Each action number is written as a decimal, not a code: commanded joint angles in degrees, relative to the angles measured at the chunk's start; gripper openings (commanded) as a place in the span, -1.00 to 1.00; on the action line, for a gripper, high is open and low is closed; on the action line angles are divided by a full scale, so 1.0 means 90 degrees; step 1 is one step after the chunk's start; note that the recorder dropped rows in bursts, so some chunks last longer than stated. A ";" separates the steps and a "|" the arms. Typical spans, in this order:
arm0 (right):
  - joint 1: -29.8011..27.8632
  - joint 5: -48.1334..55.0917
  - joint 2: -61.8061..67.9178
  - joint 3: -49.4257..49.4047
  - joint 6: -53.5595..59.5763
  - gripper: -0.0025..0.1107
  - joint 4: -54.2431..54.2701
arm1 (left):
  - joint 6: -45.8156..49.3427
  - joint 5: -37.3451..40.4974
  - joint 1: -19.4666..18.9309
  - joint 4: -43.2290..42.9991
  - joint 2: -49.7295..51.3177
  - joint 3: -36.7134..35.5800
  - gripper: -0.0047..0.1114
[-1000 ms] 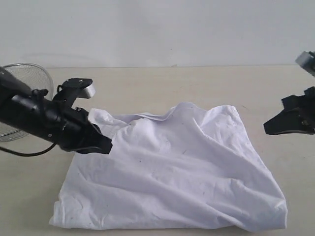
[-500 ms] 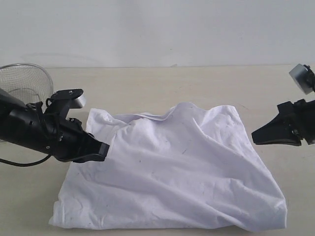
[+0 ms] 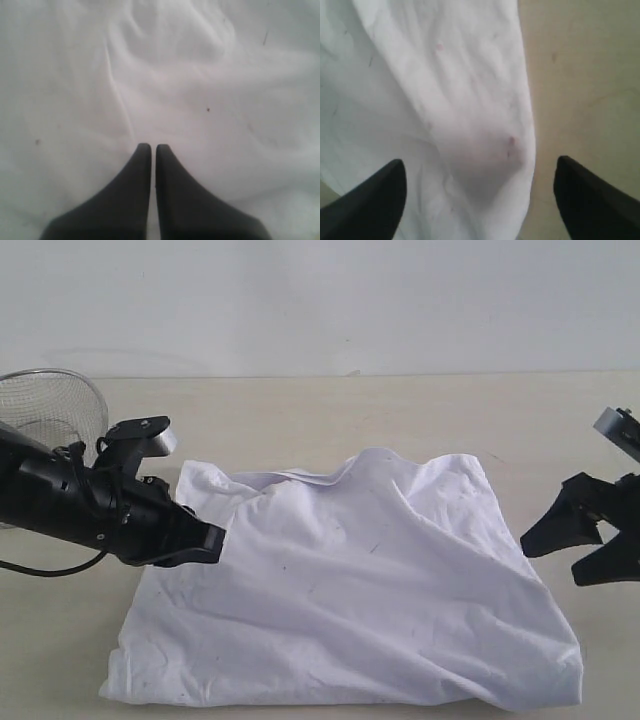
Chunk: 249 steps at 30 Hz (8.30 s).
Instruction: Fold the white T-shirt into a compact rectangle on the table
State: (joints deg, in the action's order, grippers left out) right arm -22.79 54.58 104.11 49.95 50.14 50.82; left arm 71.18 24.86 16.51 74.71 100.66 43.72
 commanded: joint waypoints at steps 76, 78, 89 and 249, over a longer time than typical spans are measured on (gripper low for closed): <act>0.3224 -0.1036 -0.0851 0.1391 -0.2278 -0.96 -0.1880 | 0.0647 0.1122 0.0546 0.0643 0.1624 0.0623 -0.84; 0.3591 -0.1036 -0.0879 0.1714 -0.2395 -0.96 -0.1880 | 0.0647 0.1122 0.0546 0.0643 0.1624 0.0623 -0.84; 0.5179 -0.0895 -0.0172 0.3053 -0.3400 -0.96 -0.2722 | 0.0693 0.1239 0.0546 0.0643 0.1624 0.0623 -0.84; 0.7227 -0.1594 0.1335 0.2925 -0.2334 -0.96 -0.2012 | -0.3427 -0.1133 -0.0068 -0.3068 -0.2815 -0.1410 -0.84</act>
State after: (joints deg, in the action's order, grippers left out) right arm 42.10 38.97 115.48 75.87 27.18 32.47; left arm 40.14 14.74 15.97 46.42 75.23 30.61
